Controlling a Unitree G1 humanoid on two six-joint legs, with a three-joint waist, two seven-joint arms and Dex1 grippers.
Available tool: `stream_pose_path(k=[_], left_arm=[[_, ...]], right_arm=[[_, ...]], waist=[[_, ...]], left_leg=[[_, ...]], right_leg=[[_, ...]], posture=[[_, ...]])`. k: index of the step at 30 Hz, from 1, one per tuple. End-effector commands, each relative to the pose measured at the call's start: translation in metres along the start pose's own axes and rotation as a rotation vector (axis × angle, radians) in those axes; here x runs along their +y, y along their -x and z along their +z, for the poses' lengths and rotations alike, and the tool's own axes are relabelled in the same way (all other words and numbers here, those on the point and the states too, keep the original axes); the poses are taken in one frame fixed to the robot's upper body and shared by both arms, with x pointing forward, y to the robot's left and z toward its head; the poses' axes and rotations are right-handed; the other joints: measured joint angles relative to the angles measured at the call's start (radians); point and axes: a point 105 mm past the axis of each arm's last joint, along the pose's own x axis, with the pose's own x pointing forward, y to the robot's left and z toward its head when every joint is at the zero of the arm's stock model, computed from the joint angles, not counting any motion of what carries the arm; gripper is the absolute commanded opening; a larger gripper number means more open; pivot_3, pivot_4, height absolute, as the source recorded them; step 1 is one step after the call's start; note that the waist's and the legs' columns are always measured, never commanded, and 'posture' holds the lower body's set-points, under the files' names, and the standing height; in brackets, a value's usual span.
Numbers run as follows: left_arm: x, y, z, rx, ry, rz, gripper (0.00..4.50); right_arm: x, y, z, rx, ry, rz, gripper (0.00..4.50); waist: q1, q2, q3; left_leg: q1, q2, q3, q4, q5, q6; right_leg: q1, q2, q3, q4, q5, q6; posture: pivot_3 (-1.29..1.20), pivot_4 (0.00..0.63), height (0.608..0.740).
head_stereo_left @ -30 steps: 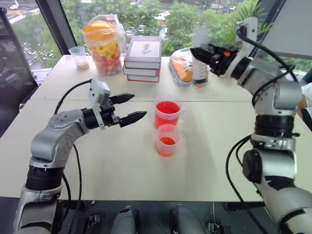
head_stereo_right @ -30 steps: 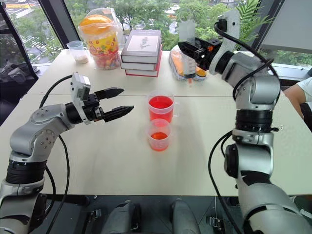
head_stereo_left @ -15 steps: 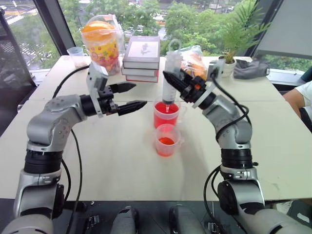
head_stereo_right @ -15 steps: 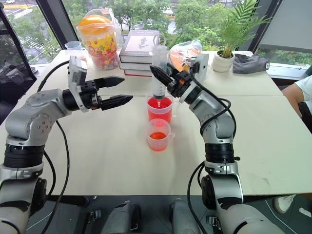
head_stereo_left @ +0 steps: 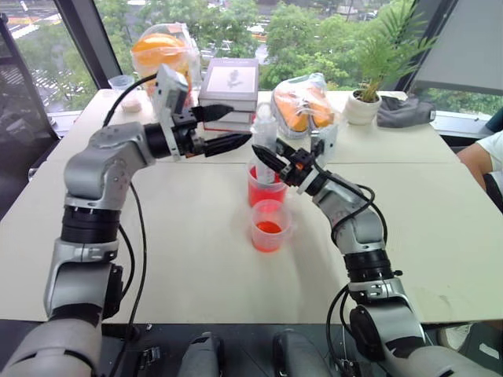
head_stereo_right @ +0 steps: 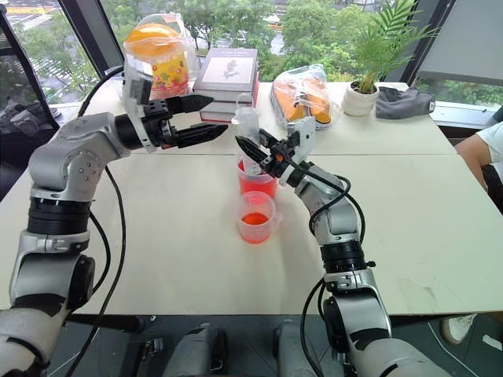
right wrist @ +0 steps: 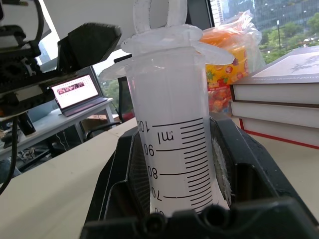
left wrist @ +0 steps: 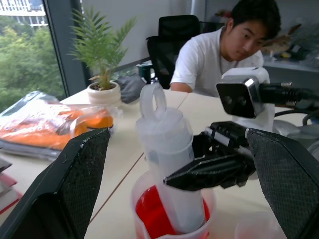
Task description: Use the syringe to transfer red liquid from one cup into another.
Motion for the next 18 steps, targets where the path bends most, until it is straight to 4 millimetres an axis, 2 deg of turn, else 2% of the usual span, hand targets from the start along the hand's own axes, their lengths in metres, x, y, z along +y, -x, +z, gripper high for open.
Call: stream_pose_path(k=[1,7,8,11,17,18], left_arm=[[0.004,-0.011,0.016,-0.030,-0.064,-0.005,4.50],[0.012,-0.024,0.014,-0.042,-0.051,-0.008,4.50],[0.013,-0.025,0.013,-0.043,-0.049,-0.008,4.25],[0.016,-0.029,0.011,-0.044,-0.043,-0.007,3.22],[0.019,-0.037,0.009,-0.063,-0.017,-0.005,0.16],[0.019,-0.038,0.008,-0.061,-0.016,-0.008,0.06]], right_arm=[[0.003,-0.003,0.011,-0.042,0.043,0.015,1.34],[0.005,-0.002,0.012,-0.044,0.053,0.016,1.34],[0.005,-0.002,0.012,-0.042,0.056,0.018,1.34],[0.007,-0.002,0.011,-0.039,0.062,0.024,1.34],[0.009,-0.002,0.011,-0.033,0.074,0.032,1.34],[0.009,-0.003,0.011,-0.032,0.075,0.033,1.34]], waist=[[0.001,0.000,0.000],[-0.002,0.000,0.000],[-0.002,0.000,0.000],[-0.002,0.000,0.000],[0.000,0.000,0.000],[0.000,0.000,0.000]], left_leg=[[0.000,0.000,0.000,0.000,0.000,0.000],[0.000,0.000,0.000,0.000,0.000,0.000],[0.000,0.000,0.000,0.000,0.000,0.000],[0.000,0.000,0.000,0.000,0.000,0.000],[0.000,0.000,0.000,0.000,0.000,0.000],[0.000,0.000,0.000,0.000,0.000,0.000]], right_leg=[[0.000,0.000,0.000,0.000,0.000,0.000],[0.000,0.000,0.000,0.000,0.000,0.000],[0.000,0.000,0.000,0.000,0.000,0.000],[0.000,0.000,0.000,0.000,0.000,0.000],[0.000,0.000,0.000,0.000,0.000,0.000],[0.000,0.000,0.000,0.000,0.000,0.000]], posture=[[0.00,0.150,0.740],[0.00,0.150,0.740],[0.00,0.150,0.740],[0.00,0.150,0.740],[0.00,0.150,0.740],[0.00,0.150,0.740]])
